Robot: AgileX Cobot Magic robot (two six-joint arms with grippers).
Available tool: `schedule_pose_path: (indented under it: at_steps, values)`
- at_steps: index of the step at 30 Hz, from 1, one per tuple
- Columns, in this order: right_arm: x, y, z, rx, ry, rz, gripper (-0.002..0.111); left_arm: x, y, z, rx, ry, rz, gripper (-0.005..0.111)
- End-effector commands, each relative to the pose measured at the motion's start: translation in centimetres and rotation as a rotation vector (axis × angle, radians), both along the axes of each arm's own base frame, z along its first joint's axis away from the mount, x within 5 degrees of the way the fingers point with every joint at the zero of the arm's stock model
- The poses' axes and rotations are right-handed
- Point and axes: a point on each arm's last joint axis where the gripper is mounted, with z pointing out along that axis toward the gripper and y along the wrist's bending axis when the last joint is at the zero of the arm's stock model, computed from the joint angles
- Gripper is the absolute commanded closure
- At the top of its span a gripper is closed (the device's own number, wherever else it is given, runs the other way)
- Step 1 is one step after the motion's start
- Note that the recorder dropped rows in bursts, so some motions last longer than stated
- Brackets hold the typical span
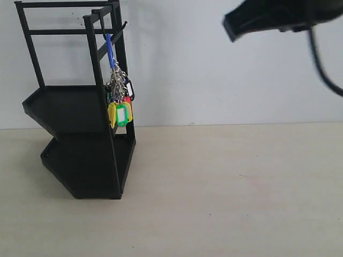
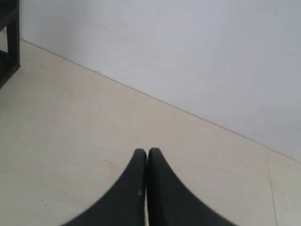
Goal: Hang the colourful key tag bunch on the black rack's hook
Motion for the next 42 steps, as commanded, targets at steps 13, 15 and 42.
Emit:
schedule_pose_path:
  at_steps: [13,15,42]
  values:
    - [-15.1,-16.9,-1.8,0.160,-0.400,-0.205,0.108,0.0,0.0,0.1,-0.002,-0.012,-0.002,0.102]
    - [-15.5,-17.4,-1.7,0.176,-0.413,-0.207,0.108,0.0,0.0,0.1,-0.002,-0.012,-0.002,0.102]
    - [-22.9,-21.5,-1.8,0.410,-0.664,-0.495,0.108,0.0,0.0,0.1,-0.002,-0.012,-0.002,0.102]
